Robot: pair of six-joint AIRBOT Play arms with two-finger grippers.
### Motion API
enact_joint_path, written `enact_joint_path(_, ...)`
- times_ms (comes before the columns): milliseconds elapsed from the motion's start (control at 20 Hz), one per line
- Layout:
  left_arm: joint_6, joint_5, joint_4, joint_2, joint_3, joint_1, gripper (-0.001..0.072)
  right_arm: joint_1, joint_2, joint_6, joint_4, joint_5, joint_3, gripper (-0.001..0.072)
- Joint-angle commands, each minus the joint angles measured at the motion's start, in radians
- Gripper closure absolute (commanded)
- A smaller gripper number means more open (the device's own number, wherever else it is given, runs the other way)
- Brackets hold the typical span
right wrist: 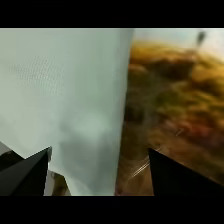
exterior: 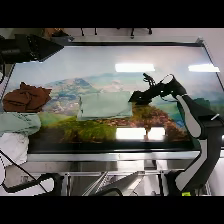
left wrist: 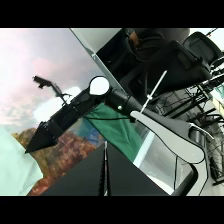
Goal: Fold the shirts.
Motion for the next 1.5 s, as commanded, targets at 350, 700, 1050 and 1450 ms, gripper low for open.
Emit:
enact_joint_path(350, 0.000, -0.005, 0.000, 0.000, 0.000, 0.000, 0.0687, 0.095, -0.055, -0.132, 0.231, -0.019, 0.058, 0.0691)
enact_joint_path(700, 0.001, -0.040, 0.000, 0.000, -0.001, 0.000, 0.0687, -0.090, 0.240, 0.250, -0.295, 0.017, 0.351, 0.0692)
enact_joint_path(1050, 0.001, -0.064, 0.008, 0.000, -0.002, 0.000, 0.0687, -0.505, 0.357, 0.483, -0.410, 0.117, 0.367, 0.0692)
enact_joint_path(1450, 0.027, -0.101, 0.008, 0.000, -0.002, -0.002, 0.0687, -0.776, 0.369, 0.581, -0.419, 0.344, 0.367, 0.0692)
